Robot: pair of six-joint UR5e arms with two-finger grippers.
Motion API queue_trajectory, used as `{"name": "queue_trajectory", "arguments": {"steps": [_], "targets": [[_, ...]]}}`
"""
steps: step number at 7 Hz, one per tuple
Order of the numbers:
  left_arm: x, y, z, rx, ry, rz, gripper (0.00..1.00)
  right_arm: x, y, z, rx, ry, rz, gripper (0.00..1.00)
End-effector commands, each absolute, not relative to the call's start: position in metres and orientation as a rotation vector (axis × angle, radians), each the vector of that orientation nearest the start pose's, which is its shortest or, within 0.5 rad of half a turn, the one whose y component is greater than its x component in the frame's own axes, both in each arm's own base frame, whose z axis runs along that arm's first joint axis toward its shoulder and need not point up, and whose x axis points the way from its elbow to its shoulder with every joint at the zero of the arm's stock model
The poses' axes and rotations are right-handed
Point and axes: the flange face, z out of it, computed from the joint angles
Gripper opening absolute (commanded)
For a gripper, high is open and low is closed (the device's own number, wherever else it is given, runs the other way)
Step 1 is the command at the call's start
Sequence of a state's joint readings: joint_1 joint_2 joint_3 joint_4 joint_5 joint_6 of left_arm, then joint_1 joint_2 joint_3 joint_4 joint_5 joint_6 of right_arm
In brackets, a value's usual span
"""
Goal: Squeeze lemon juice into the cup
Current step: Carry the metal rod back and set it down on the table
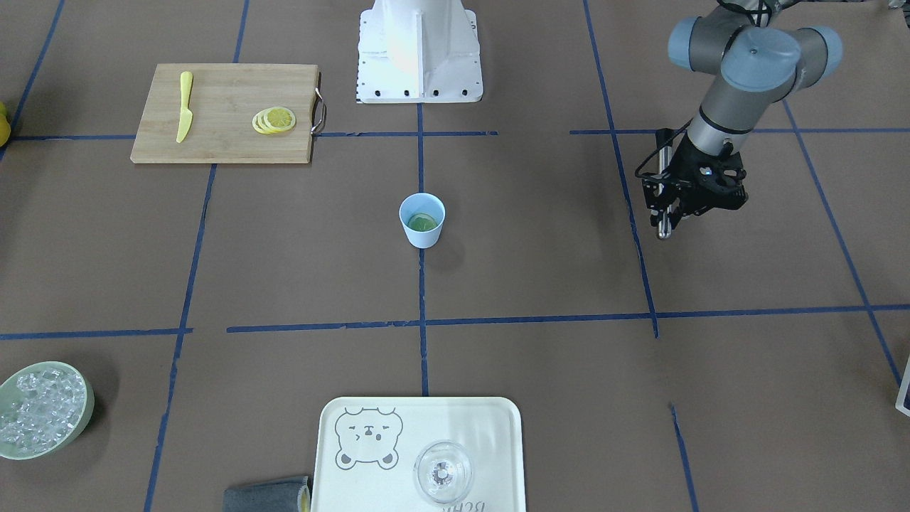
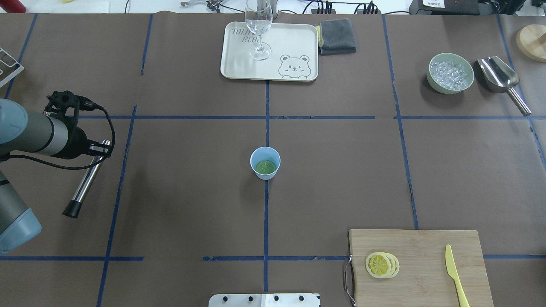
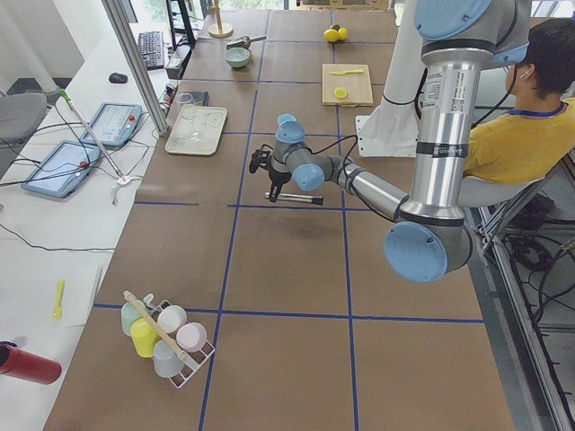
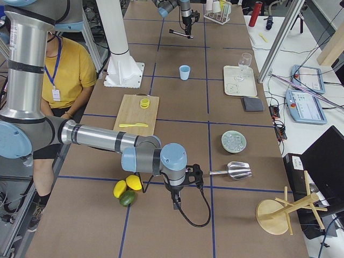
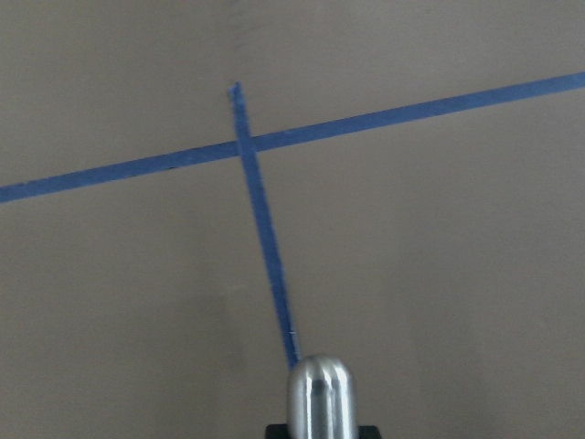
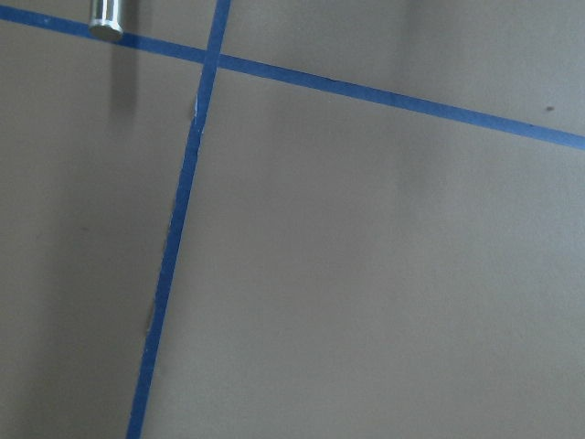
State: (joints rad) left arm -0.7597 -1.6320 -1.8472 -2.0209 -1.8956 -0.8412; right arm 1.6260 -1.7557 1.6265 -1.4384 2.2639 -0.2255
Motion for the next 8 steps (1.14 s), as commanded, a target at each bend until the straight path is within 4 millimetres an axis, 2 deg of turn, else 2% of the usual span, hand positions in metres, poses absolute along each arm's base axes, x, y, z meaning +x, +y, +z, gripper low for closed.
{"name": "queue_trajectory", "arguments": {"steps": [1, 3, 5, 6, 7, 8], "targets": [[0.300, -0.462, 0.484, 0.318, 0.732, 0.051, 0.00, 0.092, -0.406, 0.707, 0.104, -0.686, -0.168, 1.00], [0.295, -0.479, 0.504, 0.296, 0.699, 0.006, 0.00, 0.092, -0.407, 0.705, 0.107, -0.684, -0.171, 1.00], [0.306, -0.500, 0.514, 0.322, 0.647, -0.023, 0.00, 0.092, -0.407, 0.703, 0.111, -0.684, -0.171, 1.00], [0.314, -0.509, 0.522, 0.313, 0.634, -0.019, 0.07, 0.092, -0.407, 0.703, 0.111, -0.684, -0.171, 1.00], [0.318, -0.513, 0.521, 0.315, 0.632, -0.010, 0.17, 0.092, -0.408, 0.702, 0.112, -0.684, -0.170, 1.00], [0.317, -0.513, 0.522, 0.315, 0.629, -0.011, 0.99, 0.092, -0.409, 0.702, 0.112, -0.684, -0.169, 1.00]]}}
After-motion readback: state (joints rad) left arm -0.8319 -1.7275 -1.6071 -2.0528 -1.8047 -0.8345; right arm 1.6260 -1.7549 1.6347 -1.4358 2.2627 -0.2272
